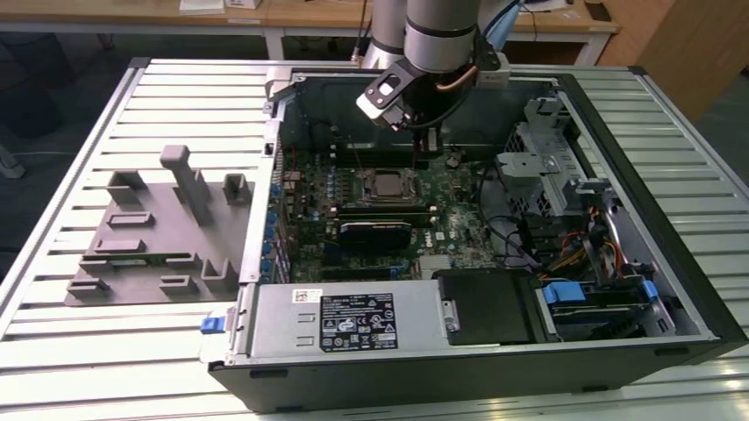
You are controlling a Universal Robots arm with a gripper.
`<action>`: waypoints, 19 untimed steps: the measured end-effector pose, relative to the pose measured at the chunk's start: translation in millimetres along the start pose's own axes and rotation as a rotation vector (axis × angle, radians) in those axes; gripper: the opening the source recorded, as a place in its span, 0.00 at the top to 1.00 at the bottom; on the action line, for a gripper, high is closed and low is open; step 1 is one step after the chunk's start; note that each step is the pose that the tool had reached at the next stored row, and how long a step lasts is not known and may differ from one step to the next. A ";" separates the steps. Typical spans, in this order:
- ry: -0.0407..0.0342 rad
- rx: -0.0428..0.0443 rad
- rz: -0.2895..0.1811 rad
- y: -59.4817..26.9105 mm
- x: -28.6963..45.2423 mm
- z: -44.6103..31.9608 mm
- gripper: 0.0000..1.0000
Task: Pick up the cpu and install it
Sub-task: 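Close the cpu cover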
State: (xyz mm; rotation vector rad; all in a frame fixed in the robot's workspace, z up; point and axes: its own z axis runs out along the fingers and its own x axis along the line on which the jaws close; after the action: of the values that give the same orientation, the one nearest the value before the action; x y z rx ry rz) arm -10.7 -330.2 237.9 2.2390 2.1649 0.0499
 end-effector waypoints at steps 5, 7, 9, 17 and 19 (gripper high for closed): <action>0.0001 0.0000 0.000 -9.0 -0.3 0.1 0.89; 0.0000 0.0000 0.000 -13.5 -0.5 0.2 0.89; 0.0000 0.0000 0.000 -17.7 -0.6 0.4 0.89; 0.0000 0.0000 0.000 -32.7 -1.2 1.4 0.89; 0.0000 0.0000 0.000 -35.6 -1.5 2.1 0.89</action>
State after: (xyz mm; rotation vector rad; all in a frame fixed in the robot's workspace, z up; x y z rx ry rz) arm -46.2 -330.5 234.3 2.2390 2.1649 0.0499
